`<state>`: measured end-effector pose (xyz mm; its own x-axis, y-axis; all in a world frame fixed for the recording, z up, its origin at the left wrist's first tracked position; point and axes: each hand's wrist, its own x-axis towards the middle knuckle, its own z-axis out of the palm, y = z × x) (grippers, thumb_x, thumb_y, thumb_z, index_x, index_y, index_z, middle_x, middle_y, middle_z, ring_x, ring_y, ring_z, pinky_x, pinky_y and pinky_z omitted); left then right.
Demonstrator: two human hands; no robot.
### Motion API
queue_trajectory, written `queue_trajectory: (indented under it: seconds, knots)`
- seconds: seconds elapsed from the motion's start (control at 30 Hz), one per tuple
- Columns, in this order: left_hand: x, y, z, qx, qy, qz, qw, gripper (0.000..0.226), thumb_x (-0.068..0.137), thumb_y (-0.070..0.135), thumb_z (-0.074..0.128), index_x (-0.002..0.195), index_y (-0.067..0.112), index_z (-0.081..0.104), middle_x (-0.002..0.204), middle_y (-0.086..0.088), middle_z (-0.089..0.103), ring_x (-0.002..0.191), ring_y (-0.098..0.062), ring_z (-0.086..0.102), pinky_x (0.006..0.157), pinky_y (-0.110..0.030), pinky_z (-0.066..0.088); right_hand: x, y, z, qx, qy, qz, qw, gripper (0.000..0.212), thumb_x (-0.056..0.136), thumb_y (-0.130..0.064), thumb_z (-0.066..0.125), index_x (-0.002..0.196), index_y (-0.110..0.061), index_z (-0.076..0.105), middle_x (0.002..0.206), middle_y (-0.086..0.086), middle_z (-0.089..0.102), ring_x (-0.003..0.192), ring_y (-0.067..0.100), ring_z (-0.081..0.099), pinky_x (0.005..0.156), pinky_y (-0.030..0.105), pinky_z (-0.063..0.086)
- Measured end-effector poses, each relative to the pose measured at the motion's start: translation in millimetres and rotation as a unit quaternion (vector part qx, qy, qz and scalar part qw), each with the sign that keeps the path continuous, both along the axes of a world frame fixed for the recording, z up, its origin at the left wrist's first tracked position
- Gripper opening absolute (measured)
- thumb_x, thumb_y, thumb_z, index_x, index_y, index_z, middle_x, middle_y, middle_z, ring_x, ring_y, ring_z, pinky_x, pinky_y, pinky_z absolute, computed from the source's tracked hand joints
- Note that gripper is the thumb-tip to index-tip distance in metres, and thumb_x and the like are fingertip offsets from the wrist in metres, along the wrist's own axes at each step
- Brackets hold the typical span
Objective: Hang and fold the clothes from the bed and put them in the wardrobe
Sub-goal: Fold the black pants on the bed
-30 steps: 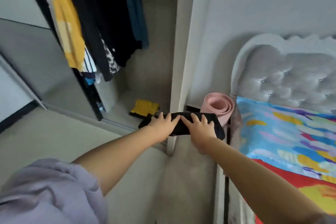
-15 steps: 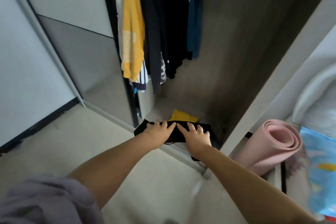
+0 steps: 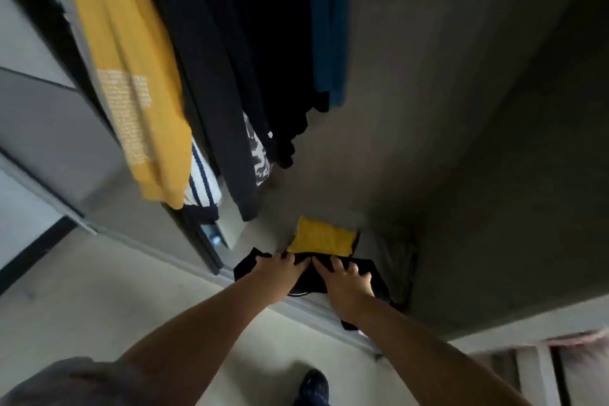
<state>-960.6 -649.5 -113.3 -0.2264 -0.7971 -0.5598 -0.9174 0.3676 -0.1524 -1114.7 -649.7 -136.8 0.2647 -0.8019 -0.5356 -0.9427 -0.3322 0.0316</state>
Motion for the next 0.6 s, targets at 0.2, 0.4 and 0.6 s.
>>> queue_trajectory:
  seconds: [0.2, 0.4, 0.6]
  knots:
    - [2.0, -89.5, -106.7, 0.081, 0.025, -0.018, 0.996, 0.069, 0.099, 0.014, 0.043, 0.153, 0.028, 0.003, 0.154, -0.012, 0.021, 0.137, -0.04, 0.026, 0.101, -0.059, 0.036, 7.1, -83.1, -107.9, 0.068, 0.02, -0.02, 0.997, 0.081, 0.095, -0.014, 0.047, 0.153, -0.033, -0.006, 0.157, 0.01, 0.01, 0.135, 0.043, 0.023, 0.102, 0.06, 0.033]
    - [-7.0, -220.3, -263.8, 0.005, 0.047, -0.087, 0.995, 0.067, 0.1, 0.024, 0.042, 0.153, 0.028, 0.003, 0.156, -0.008, 0.017, 0.133, -0.039, 0.031, 0.1, -0.058, 0.039, -8.3, -196.3, -249.3, 0.0, -0.003, -0.083, 0.997, 0.077, 0.099, -0.021, 0.044, 0.152, -0.035, -0.01, 0.16, 0.009, 0.003, 0.14, 0.044, 0.015, 0.105, 0.068, 0.025]
    - [-9.3, -323.0, -425.9, -0.154, 0.062, -0.09, 0.982, 0.074, 0.1, 0.016, 0.039, 0.149, 0.036, -0.012, 0.161, -0.002, -0.003, 0.145, -0.039, 0.0, 0.109, -0.067, 0.012, -8.7, -282.5, -385.9, -0.132, -0.004, -0.131, 0.983, 0.073, 0.101, -0.019, 0.033, 0.149, -0.035, -0.018, 0.161, 0.006, -0.009, 0.145, 0.044, -0.006, 0.105, 0.074, 0.002]
